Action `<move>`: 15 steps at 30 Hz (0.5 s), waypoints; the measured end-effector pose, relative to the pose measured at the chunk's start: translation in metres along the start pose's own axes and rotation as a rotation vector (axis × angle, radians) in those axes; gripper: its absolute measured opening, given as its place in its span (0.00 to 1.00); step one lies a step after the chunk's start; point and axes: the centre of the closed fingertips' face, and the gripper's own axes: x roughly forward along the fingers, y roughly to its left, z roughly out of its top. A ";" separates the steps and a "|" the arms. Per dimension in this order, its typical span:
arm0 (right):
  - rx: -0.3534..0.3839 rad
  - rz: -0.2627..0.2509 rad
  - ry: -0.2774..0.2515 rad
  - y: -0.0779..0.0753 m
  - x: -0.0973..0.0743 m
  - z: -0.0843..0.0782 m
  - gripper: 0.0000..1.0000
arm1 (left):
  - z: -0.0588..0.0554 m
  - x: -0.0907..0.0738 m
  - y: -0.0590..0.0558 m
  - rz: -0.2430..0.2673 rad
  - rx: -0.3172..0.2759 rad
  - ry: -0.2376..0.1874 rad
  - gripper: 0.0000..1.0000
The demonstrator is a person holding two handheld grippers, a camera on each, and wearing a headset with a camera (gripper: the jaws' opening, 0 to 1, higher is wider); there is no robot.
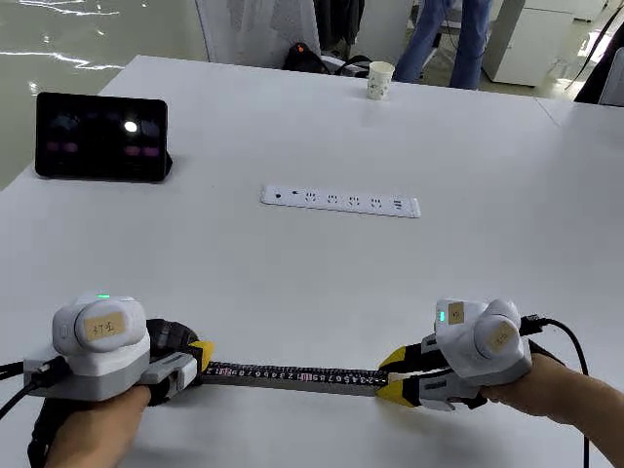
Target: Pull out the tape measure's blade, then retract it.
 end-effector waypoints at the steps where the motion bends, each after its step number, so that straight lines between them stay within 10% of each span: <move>1: -0.004 0.001 0.002 0.000 0.000 0.000 0.13 | 0.000 0.000 0.000 0.001 0.001 0.001 0.62; 15: -0.018 0.008 0.011 0.001 0.003 -0.005 0.11 | -0.002 0.001 0.002 0.012 0.005 0.003 0.62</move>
